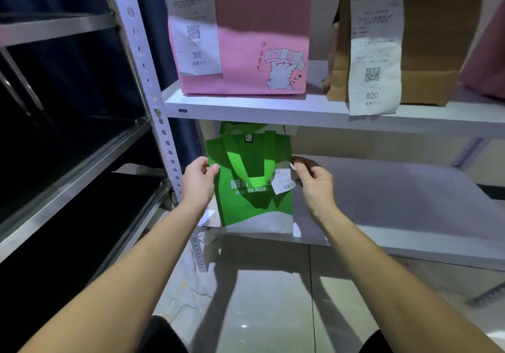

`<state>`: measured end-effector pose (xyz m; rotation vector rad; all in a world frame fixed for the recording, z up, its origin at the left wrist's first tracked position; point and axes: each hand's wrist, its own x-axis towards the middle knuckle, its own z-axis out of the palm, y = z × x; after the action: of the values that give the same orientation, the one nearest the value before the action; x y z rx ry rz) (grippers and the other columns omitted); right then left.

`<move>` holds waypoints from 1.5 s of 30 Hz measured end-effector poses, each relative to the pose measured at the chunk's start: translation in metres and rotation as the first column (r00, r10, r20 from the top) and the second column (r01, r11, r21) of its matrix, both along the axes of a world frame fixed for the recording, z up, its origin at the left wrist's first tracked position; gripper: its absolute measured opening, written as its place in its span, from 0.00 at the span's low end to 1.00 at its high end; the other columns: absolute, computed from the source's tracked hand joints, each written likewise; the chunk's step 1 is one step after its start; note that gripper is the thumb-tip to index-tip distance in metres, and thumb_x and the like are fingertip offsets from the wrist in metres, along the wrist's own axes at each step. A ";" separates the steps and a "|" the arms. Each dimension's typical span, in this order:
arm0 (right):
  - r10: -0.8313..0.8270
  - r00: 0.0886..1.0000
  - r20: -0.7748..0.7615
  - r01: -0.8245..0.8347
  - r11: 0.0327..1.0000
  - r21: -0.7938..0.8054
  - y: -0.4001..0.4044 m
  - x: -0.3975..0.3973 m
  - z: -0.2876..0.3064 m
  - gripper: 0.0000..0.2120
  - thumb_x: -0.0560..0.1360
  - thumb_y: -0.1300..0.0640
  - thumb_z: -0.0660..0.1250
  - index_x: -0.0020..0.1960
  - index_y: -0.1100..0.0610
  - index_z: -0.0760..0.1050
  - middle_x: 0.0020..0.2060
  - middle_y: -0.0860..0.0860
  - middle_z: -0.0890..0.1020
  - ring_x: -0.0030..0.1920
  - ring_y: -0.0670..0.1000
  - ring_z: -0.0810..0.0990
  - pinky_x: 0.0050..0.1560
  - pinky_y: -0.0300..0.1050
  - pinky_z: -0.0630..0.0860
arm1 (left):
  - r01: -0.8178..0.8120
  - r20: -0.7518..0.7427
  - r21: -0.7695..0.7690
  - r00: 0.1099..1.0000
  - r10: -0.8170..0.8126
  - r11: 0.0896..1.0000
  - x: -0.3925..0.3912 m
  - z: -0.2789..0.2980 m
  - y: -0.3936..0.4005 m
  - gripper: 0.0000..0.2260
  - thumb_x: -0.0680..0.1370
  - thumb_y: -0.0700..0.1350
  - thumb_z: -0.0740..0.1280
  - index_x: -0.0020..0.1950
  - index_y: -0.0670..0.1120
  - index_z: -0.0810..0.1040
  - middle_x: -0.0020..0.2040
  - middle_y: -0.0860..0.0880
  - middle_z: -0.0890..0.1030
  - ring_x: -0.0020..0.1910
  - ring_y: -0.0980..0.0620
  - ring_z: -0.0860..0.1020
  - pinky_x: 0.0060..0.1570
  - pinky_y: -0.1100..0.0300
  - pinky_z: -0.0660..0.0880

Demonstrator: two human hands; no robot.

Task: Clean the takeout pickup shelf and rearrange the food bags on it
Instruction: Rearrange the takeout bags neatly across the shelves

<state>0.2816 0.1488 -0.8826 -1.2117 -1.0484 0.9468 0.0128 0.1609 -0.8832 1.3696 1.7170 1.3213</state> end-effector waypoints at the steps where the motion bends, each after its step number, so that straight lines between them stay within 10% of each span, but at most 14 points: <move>1: 0.007 1.000 -0.003 -0.007 1.000 -0.003 -0.002 0.001 -0.001 0.09 0.82 0.52 0.69 0.51 0.57 0.84 0.42 0.50 0.86 0.42 0.47 0.82 0.46 0.42 0.79 | 0.013 -0.002 -0.007 1.000 -0.013 1.000 -0.002 -0.003 0.000 0.06 0.78 0.53 0.66 0.42 0.55 0.76 0.44 0.44 0.83 0.49 0.37 0.83 0.50 0.34 0.82; 17: 0.094 0.988 0.119 -0.094 0.996 -0.010 -0.015 -0.007 -0.016 0.03 0.79 0.59 0.73 0.49 0.58 0.85 0.40 0.54 0.87 0.42 0.48 0.84 0.52 0.54 0.83 | 0.003 -0.177 -0.189 0.984 -0.037 0.982 -0.006 -0.047 -0.013 0.08 0.81 0.52 0.68 0.50 0.47 0.77 0.43 0.45 0.82 0.45 0.40 0.82 0.46 0.38 0.82; 26: 0.042 0.976 0.213 -0.026 0.997 -0.075 -0.001 -0.008 -0.026 0.15 0.72 0.44 0.73 0.44 0.57 0.82 0.39 0.61 0.84 0.38 0.58 0.80 0.48 0.67 0.81 | 0.039 -0.178 -0.262 0.980 -0.088 0.964 0.001 -0.039 -0.018 0.04 0.81 0.42 0.70 0.52 0.51 0.80 0.44 0.49 0.84 0.43 0.42 0.84 0.44 0.43 0.83; 32: 0.022 0.977 0.212 0.016 0.983 -0.180 0.024 -0.021 -0.014 0.07 0.78 0.62 0.71 0.52 0.51 0.82 0.46 0.51 0.88 0.50 0.57 0.85 0.55 0.61 0.83 | -0.028 -0.119 -0.175 0.993 0.007 0.984 -0.015 -0.071 0.025 0.03 0.75 0.49 0.68 0.47 0.51 0.80 0.42 0.50 0.86 0.44 0.42 0.85 0.46 0.41 0.83; 45: 0.033 0.976 0.216 0.026 0.964 -0.266 0.036 -0.043 -0.032 0.08 0.77 0.58 0.72 0.56 0.52 0.83 0.47 0.50 0.87 0.50 0.56 0.85 0.56 0.58 0.83 | -0.188 -0.252 -0.183 0.958 0.139 0.965 -0.003 -0.042 0.002 0.12 0.85 0.43 0.62 0.47 0.35 0.70 0.42 0.36 0.78 0.41 0.39 0.72 0.39 0.50 0.65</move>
<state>0.2389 0.1844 -0.9148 -1.5666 -1.1204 0.9967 0.0098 0.1632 -0.9248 1.3311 2.1052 1.0605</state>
